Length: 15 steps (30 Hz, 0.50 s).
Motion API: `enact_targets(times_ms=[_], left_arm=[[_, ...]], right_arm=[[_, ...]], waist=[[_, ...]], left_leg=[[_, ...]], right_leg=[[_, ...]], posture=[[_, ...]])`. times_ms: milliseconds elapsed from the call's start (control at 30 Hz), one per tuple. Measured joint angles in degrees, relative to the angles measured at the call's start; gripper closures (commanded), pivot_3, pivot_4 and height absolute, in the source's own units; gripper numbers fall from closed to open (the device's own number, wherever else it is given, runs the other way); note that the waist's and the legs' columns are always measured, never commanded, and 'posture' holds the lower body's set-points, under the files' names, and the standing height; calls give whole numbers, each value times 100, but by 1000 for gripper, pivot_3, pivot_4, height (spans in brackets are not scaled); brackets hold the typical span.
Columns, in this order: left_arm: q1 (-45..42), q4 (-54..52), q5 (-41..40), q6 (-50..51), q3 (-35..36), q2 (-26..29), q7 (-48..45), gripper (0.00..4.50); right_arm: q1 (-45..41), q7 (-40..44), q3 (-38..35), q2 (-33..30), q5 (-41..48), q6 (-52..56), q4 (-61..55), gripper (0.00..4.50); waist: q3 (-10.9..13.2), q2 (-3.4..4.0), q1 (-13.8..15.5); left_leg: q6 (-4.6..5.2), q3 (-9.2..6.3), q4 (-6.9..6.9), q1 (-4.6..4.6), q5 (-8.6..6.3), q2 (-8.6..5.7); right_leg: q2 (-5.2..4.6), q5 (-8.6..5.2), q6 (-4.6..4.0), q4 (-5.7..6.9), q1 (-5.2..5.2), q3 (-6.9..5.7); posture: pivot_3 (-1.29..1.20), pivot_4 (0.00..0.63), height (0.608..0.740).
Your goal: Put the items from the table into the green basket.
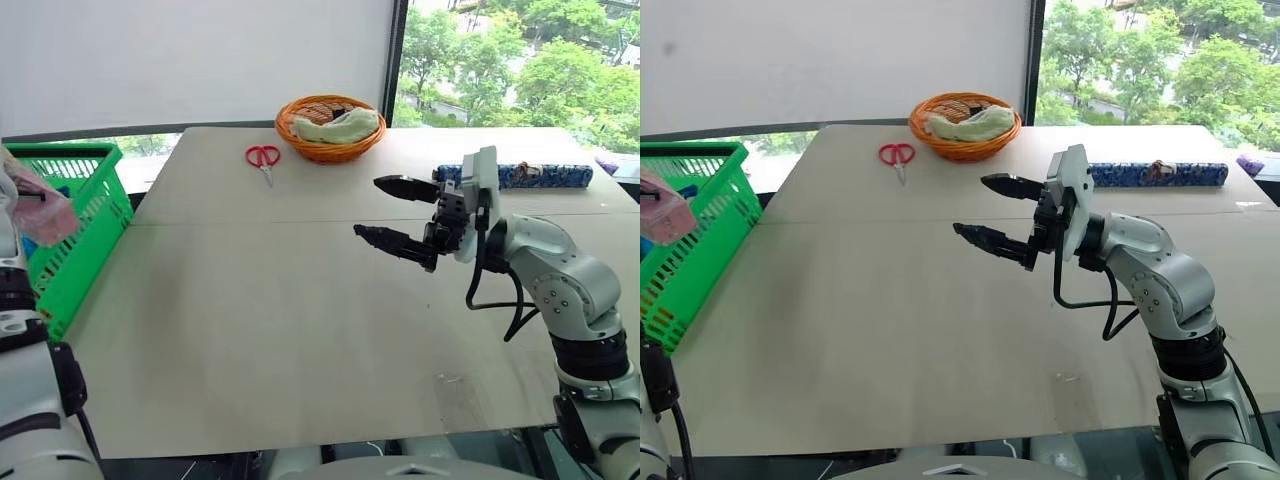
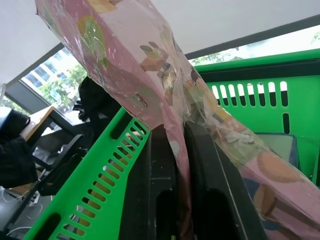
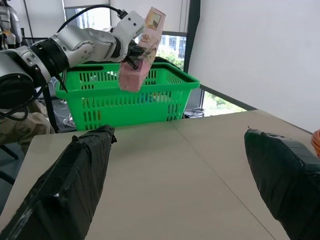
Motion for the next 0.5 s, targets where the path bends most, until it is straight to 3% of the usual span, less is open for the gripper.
enact_targets(times_ms=[200,233,500], left_arm=[[97,298,22,-44,39,46,236,297],[111,306,23,-46,68,70,256,90],[131,154,-295,-604,340,-174,33,90]], right_arm=[[3,-3,3,37,0,7,-3,0],[6,3,3,37,-1,7,-3,0],[8,81,4,31,-45,-13,8,0]], waist=[[-1,-1,-25],[-2,-3,-18],[-10,-15,97]], left_leg=[[6,7,-1,-6,5,2],[6,9,0,-7,5,2],[-1,8,6,-8,3,2]], right_leg=[[-1,-5,-8,10,-13,-1],[-2,-5,-8,9,-13,-1],[-5,-5,-8,10,-11,-7]], posture=[[-143,0,740],[-143,0,740],[-134,0,740]])
